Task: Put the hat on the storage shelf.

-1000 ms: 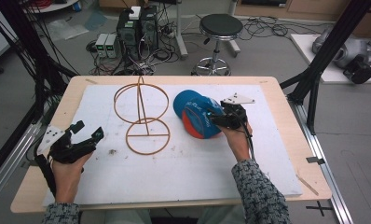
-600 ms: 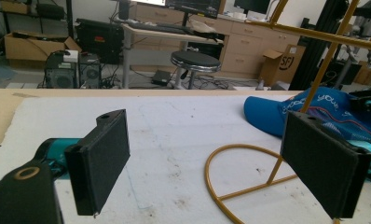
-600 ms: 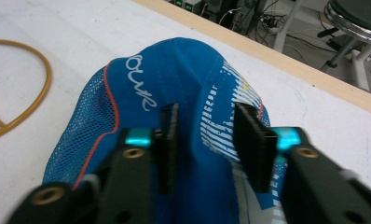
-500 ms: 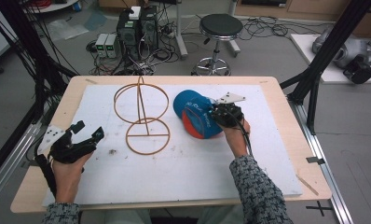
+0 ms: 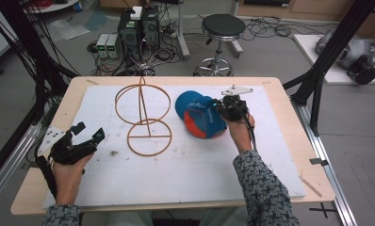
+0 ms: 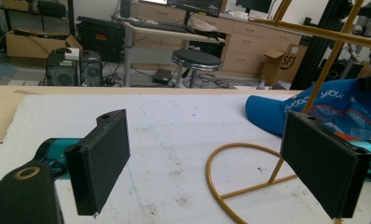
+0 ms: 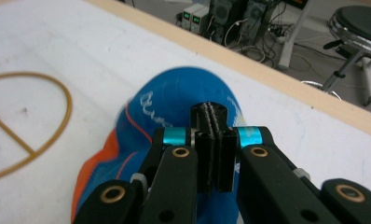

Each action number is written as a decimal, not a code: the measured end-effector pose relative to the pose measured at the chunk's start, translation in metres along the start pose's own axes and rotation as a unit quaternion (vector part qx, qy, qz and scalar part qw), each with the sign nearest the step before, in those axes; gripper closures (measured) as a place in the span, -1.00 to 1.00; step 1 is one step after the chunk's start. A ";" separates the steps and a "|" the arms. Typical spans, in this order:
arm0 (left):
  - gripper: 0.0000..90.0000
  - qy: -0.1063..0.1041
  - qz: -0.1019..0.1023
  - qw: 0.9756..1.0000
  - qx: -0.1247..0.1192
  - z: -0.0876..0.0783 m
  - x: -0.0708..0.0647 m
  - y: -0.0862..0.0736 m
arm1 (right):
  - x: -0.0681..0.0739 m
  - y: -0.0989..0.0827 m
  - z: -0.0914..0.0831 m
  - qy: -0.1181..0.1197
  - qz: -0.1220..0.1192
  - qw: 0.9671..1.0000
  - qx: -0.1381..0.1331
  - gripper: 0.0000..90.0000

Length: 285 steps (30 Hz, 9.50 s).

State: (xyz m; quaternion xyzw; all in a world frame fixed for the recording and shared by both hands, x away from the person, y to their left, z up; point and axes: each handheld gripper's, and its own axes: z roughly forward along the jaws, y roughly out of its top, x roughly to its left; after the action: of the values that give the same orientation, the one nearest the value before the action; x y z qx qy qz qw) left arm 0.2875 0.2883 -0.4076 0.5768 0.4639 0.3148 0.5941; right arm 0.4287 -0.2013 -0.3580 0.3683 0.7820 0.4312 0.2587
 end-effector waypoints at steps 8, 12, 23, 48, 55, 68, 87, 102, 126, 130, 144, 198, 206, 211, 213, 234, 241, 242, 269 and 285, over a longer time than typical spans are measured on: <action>-0.65 0.002 -0.002 1.000 0.002 0.000 0.001 0.000 | -0.002 0.028 -0.011 -0.016 0.001 1.000 -0.025 1.00; -0.65 0.002 -0.002 1.000 0.003 0.000 0.001 0.000 | 0.001 0.044 -0.016 -0.013 -0.003 0.999 -0.045 1.00; -0.64 0.002 -0.004 1.000 0.004 0.001 0.001 -0.001 | 0.005 0.097 -0.027 0.003 0.025 0.994 -0.104 1.00; -0.64 0.009 -0.002 1.000 0.002 -0.001 0.005 0.001 | 0.022 0.180 -0.044 0.056 0.084 0.971 -0.215 1.00; -0.64 0.009 -0.002 1.000 0.001 -0.002 0.005 0.001 | 0.034 0.195 -0.048 0.081 0.101 0.964 -0.234 1.00; -0.64 0.009 0.000 1.000 0.002 -0.002 0.006 0.001 | 0.053 0.214 -0.057 0.113 0.106 0.952 -0.262 1.00; -0.64 0.021 -0.008 1.000 -0.004 -0.008 0.014 0.003 | 0.092 0.196 -0.051 0.179 0.068 0.958 -0.213 1.00; -0.64 0.025 -0.008 1.000 -0.002 -0.007 0.015 0.002 | 0.124 0.168 -0.048 0.209 0.021 0.959 -0.190 1.00; -0.64 0.029 -0.012 1.000 -0.004 -0.010 0.018 0.002 | 0.163 0.148 -0.041 0.240 -0.017 0.956 -0.165 1.00; -0.64 0.029 -0.013 0.999 -0.004 -0.010 0.019 0.002 | 0.166 0.145 -0.037 0.233 -0.026 0.959 -0.159 1.00; -0.64 0.029 -0.013 1.000 -0.002 -0.009 0.018 0.001 | 0.172 0.140 -0.017 0.212 -0.026 0.965 -0.152 0.99; -0.64 0.033 -0.013 0.999 -0.007 -0.011 0.021 0.003 | 0.128 0.131 -0.033 0.102 0.012 0.975 -0.196 -0.01; -0.64 0.031 -0.011 0.999 -0.004 -0.010 0.019 0.003 | 0.099 0.119 -0.052 0.072 0.035 0.975 -0.208 -0.25; -0.64 0.032 -0.008 0.999 -0.001 -0.012 0.019 0.001 | 0.083 0.110 -0.063 0.050 0.056 0.974 -0.215 -0.40; -0.64 0.034 -0.009 0.999 -0.003 -0.013 0.020 0.001 | 0.076 0.106 -0.067 0.040 0.062 0.973 -0.217 -0.47; -0.64 0.039 -0.006 0.999 0.000 -0.017 0.021 0.001 | 0.027 0.056 -0.114 -0.053 0.088 0.969 -0.223 -0.72; -0.64 0.039 -0.004 0.999 0.002 -0.018 0.021 0.000 | 0.022 0.032 -0.126 -0.074 0.086 0.970 -0.217 -0.72; -0.64 0.039 -0.004 0.999 0.003 -0.018 0.021 -0.001 | 0.021 0.028 -0.127 -0.075 0.086 0.969 -0.218 -0.72; -0.64 0.042 0.009 0.999 0.009 -0.015 0.018 -0.003 | -0.010 -0.072 -0.130 -0.096 0.125 0.967 -0.199 -0.73; -0.64 0.046 0.019 0.999 0.018 -0.013 0.015 -0.006 | -0.015 -0.118 -0.127 -0.089 0.128 0.970 -0.184 -0.73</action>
State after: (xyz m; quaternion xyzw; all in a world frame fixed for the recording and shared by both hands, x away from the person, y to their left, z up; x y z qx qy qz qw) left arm 0.2800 0.3067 -0.4155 0.5812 0.4855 0.3435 0.5555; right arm 0.3044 -0.3172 -0.3958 0.4488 0.6091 0.5626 0.3332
